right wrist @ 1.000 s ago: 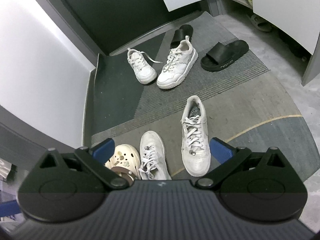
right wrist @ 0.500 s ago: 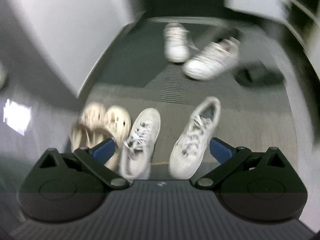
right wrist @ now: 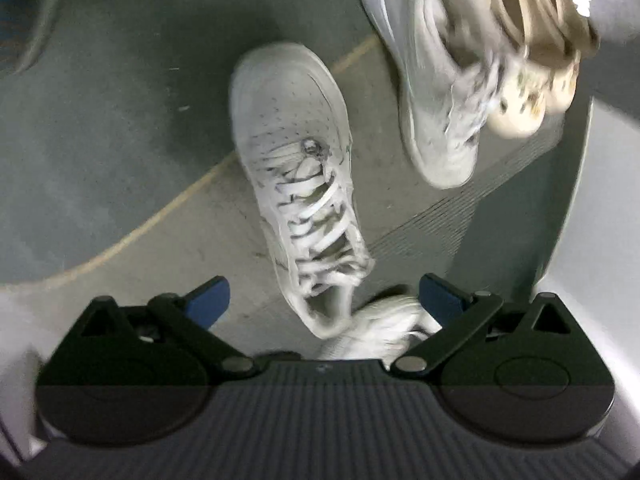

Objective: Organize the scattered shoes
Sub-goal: 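Grasp the second sneaker by its heel with the right gripper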

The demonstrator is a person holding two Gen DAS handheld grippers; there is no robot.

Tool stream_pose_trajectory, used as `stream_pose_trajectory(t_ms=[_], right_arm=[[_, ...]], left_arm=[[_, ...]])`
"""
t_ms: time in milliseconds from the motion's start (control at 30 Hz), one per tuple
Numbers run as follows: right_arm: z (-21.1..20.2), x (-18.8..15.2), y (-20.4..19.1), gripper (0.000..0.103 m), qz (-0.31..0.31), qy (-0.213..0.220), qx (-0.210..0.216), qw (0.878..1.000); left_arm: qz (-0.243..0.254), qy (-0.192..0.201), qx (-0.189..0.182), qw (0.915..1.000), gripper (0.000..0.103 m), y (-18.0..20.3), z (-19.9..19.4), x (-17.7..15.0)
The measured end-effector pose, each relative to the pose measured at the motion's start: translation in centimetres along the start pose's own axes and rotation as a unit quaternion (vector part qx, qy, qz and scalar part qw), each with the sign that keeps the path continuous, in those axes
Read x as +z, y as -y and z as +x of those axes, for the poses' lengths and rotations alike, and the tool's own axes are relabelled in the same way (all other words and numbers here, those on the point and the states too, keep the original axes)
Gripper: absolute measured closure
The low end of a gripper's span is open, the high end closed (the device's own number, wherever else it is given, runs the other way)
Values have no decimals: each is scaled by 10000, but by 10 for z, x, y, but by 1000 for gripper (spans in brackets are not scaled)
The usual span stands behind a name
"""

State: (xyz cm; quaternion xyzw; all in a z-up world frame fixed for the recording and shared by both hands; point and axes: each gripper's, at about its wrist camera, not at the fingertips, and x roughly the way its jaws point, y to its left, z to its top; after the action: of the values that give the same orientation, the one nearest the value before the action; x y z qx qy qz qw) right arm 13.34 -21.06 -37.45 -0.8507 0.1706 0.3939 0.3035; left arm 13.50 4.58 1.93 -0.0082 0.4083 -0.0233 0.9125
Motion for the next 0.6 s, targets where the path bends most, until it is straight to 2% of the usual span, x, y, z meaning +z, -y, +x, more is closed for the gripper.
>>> stream_pose_trajectory(t_ms=[67,167,233,333,500,533,600], right_arm=[[24,-4,7,0,22,-11,-11,10000],[57,-6,-2,0,-664,-57,9,9978],[75,-9,-5,0,-1097,-11,182,9938],[94,-8,-5,0,-1414,129,226,9896],[116,7,-9,3,-1394,282,523,9885],[115,10,-9,10,-1320,343,624,9887],[115,14,-10,10,-1192,356,715,9896]], left_arm=[[25,6,70,10000,0,5,8,7],[175,10,255,9995,0,19,25,17],[279,-172,267,9991,0,31,44,23],[331,-342,287,9985,0,42,61,29],[329,-527,376,9974,0,49,83,34],[316,-559,370,9973,0,48,84,33],[270,-594,377,9972,0,46,85,32]])
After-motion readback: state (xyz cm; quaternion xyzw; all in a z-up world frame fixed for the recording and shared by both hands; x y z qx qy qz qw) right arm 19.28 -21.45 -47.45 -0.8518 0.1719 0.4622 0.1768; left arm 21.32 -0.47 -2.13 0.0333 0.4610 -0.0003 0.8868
